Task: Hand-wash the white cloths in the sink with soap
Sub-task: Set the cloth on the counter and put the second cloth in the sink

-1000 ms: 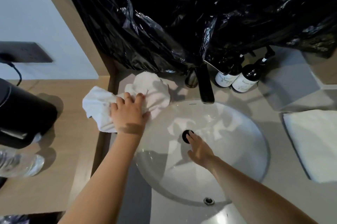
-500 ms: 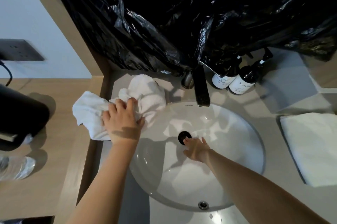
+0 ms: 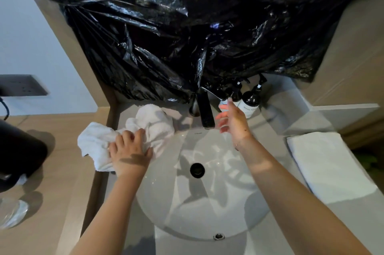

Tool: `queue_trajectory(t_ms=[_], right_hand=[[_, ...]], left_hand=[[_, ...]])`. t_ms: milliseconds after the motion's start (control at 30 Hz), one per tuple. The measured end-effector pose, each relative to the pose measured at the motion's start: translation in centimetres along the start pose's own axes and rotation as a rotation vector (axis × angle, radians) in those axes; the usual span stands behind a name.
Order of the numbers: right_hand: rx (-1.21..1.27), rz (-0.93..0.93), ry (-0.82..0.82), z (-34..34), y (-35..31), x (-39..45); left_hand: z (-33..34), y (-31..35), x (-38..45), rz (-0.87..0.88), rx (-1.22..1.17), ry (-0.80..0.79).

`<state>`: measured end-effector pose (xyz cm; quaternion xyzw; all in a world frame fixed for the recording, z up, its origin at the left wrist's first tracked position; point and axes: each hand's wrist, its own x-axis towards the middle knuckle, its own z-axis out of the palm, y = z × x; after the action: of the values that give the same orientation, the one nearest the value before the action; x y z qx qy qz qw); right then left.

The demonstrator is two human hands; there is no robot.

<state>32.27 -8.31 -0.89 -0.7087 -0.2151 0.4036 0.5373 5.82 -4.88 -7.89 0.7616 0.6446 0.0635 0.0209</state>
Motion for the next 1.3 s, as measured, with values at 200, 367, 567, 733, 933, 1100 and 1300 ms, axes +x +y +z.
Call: queue_trajectory(t_ms=[200,367,567,733,933,1100,1300], right_hand=[[0.075,-0.052,0.007,1.4,-4.1,0.7],[0.117,-0.052,-0.024,1.9,-5.5,-1.8],[0.040,-0.089,-0.192,4.7,0.3,-8.5],[-0.145,0.288,-0.457,10.1,6.0,-8.6],[0.146,0.419,-0.351,15.1,8.7,-6.3],[0.097,0.269,-0.280,12.9,8.9,-6.4],[0.301,0.301,-0.207,2.6,9.7,-9.9]], left_hand=[[-0.5,-0.2,0.2,-0.068,-0.088,-0.066],[-1.6,-1.0,0.7,-0.039,-0.113,-0.155],[-3.8,-2.2,-0.1,-0.202,-0.677,-0.059],[-6.0,-2.5,-1.0,-0.381,-0.940,-0.128],[-6.4,-2.8,-4.9,-0.399,-1.091,-0.305],[-5.6,-2.1,-6.9,-0.420,-1.112,-0.288],[-4.8,2.9,-7.8,-0.480,-1.256,-0.423]])
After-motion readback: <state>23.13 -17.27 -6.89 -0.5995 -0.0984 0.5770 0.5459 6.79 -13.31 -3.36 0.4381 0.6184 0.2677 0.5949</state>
